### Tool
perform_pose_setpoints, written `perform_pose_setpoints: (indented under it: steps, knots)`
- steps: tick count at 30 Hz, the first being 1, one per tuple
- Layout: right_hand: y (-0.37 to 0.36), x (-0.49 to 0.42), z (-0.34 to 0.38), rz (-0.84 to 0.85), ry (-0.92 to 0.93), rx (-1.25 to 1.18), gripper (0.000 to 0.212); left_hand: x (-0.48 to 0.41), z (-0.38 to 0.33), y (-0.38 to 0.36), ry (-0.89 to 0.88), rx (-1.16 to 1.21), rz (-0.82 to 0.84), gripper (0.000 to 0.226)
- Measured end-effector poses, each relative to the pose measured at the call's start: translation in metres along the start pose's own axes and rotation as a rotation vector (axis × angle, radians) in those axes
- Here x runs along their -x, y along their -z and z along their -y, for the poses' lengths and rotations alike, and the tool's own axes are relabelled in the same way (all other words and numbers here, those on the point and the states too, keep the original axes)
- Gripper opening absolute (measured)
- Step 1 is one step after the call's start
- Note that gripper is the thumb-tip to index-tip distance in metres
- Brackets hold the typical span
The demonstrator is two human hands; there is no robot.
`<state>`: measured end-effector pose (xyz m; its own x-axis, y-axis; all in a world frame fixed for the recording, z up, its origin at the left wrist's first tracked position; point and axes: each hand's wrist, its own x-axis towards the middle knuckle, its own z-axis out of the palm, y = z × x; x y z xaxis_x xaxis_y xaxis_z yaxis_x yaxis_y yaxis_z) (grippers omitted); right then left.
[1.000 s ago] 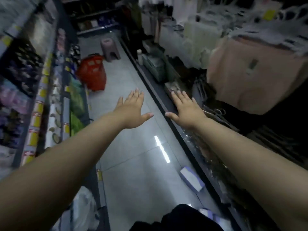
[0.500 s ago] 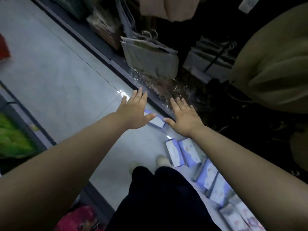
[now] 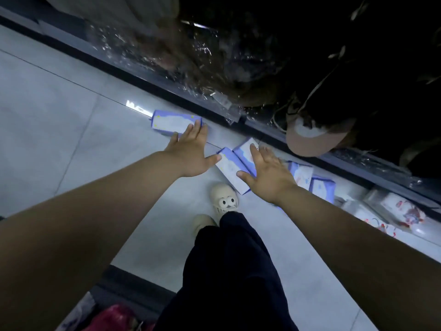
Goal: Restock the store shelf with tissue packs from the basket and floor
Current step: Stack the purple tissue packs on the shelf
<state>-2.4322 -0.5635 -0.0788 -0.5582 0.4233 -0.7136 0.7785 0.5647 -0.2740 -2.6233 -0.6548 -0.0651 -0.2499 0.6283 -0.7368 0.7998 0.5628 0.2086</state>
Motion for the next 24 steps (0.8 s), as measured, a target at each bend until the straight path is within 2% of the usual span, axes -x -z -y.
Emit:
perform_pose_setpoints:
  steps: [7,12,14,16,19,22,24]
  knots:
    - [-0.130,-0.082,-0.065,0.042,-0.199,-0.268,0.081,-0.114,0.008,-0.127,-0.002,0.069,0.127,0.088]
    - [-0.217,-0.156,-0.097,-0.005,-0.413,-0.478,0.082,-0.193,0.023,-0.202,0.037,0.149,0.122,0.090]
    - [-0.242,-0.183,-0.103,-0.045,-0.584,-0.598,0.077,-0.225,0.027,-0.224,0.063,0.264,0.103,0.090]
    - [-0.262,-0.214,-0.107,-0.106,-0.781,-0.831,0.070,-0.253,0.027,-0.242,0.102,0.441,0.078,0.087]
    - [-0.278,-0.247,-0.114,-0.190,-1.074,-1.180,0.090,-0.281,0.029,-0.255,0.230,0.626,0.073,0.071]
    - [-0.275,-0.253,-0.116,-0.185,-1.153,-1.342,0.088,-0.284,0.043,-0.263,0.334,0.777,0.073,0.059]
    - [-0.265,-0.244,-0.110,-0.143,-1.123,-1.380,0.074,-0.269,0.051,-0.263,0.437,0.875,0.018,0.057]
